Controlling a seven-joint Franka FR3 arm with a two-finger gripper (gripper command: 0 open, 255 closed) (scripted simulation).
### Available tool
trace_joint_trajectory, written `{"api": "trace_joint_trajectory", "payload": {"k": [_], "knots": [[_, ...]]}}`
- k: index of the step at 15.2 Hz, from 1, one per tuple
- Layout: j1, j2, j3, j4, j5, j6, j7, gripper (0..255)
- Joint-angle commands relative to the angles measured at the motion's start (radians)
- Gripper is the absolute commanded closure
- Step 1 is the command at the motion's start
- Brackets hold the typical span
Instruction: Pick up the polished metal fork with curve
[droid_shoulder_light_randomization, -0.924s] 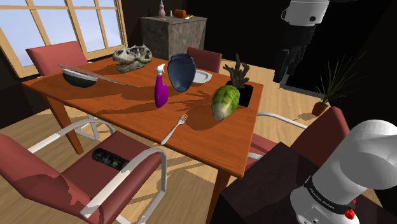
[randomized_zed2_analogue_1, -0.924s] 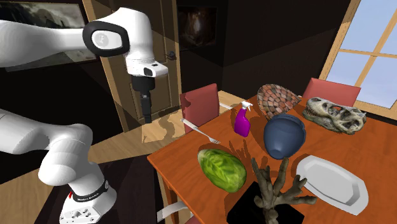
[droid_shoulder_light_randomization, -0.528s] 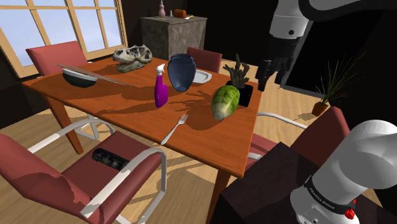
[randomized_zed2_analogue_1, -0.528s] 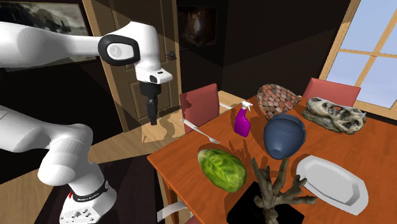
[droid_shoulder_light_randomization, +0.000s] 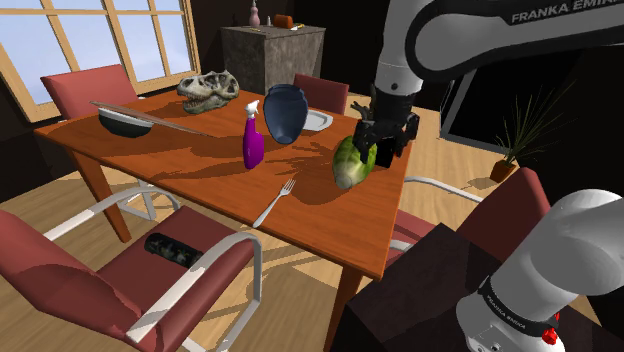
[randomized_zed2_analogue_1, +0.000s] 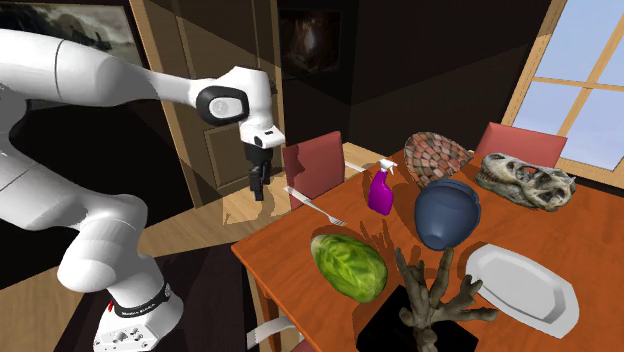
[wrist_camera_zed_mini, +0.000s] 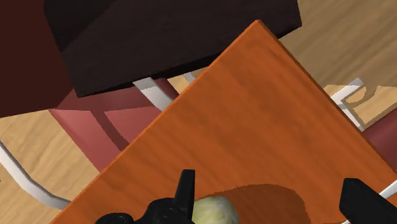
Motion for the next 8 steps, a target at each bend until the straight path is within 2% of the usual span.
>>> {"api": "trace_joint_trajectory", "payload": {"k": [1, 5, 8], "knots": [[-0.013, 0.069, 0.043, 0.012, 0.010, 0.065, 0.090, 0], [-0.047, 0.215, 0.116, 0.054, -0.003, 0.181, 0.259, 0], [-0.075, 0.336, 0.164, 0.102, -0.040, 0.258, 0.394, 0]]}}
